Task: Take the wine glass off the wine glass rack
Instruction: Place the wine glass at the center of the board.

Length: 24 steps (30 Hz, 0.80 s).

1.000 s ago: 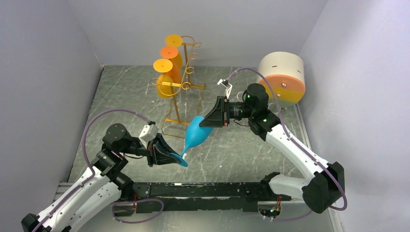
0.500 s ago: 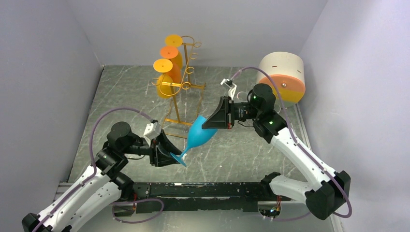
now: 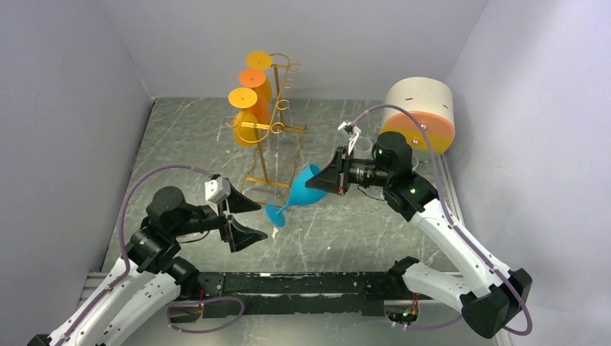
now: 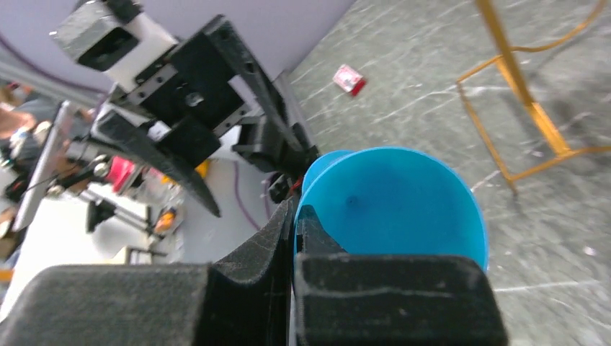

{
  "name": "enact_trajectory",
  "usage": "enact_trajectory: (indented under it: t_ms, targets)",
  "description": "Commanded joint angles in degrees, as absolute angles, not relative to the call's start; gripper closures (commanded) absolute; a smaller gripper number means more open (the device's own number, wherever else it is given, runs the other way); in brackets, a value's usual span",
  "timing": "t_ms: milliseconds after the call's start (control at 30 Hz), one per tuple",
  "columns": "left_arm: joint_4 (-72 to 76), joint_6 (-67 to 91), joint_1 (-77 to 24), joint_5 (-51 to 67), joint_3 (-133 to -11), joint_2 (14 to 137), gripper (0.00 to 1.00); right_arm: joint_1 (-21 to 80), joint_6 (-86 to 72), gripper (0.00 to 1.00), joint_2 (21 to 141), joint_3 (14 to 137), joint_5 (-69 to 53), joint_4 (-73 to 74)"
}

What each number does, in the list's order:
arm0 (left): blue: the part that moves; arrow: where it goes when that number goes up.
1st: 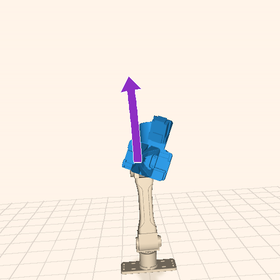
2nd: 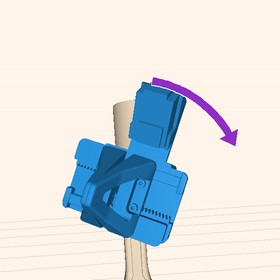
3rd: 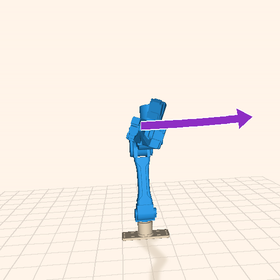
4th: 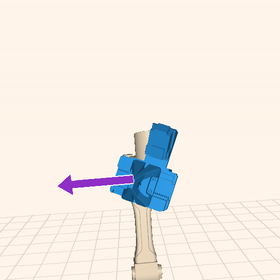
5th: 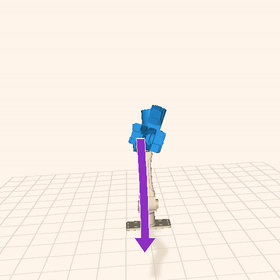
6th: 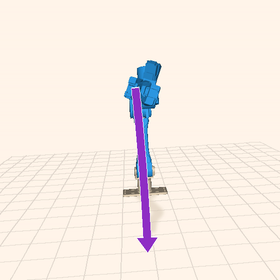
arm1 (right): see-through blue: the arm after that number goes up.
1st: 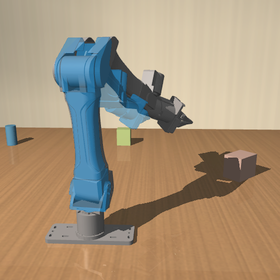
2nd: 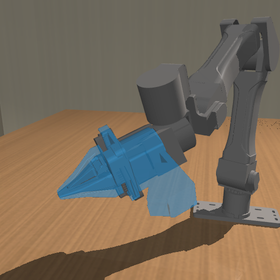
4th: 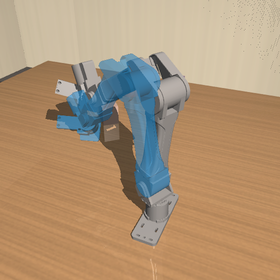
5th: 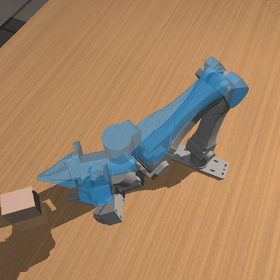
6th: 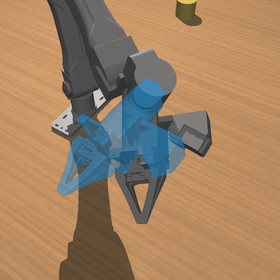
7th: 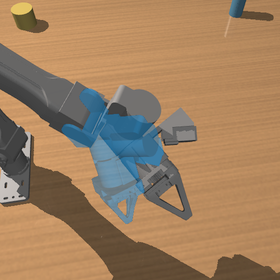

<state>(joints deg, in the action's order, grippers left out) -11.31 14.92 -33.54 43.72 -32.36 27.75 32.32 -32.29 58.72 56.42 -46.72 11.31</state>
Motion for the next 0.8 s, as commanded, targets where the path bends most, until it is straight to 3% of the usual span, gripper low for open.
enact_trajectory:
  t_ms: [0, 133, 367, 500, 767]
  targets:
    - [-13.1, 14.1, -33.2, 38.1, -34.8, 27.5, 0.0, 32.3, -28.3, 1.0, 55.8, 55.4, -34.5, 15.9]
    - [-16.5, 14.4, -33.2, 28.7, -35.9, 27.1, 0.0, 32.3, -26.6, 1.0, 54.9, 55.2, -29.4, 19.8]
    - [-20.9, 24.8, -33.2, 1.7, -36.6, 22.9, 0.0, 32.5, -25.6, 1.0, 52.9, 55.1, -16.1, 25.5]
    - [-23.2, 30.3, -33.2, -12.2, -34.8, 19.8, 0.0, 34.5, -25.0, 1.0, 55.1, 55.7, -2.8, 29.3]
    - [-34.5, 35.5, -33.2, -22.4, -36.9, 25.2, 0.01, 47.2, -24.5, 1.0, 65.1, 61.6, 20.8, 37.1]
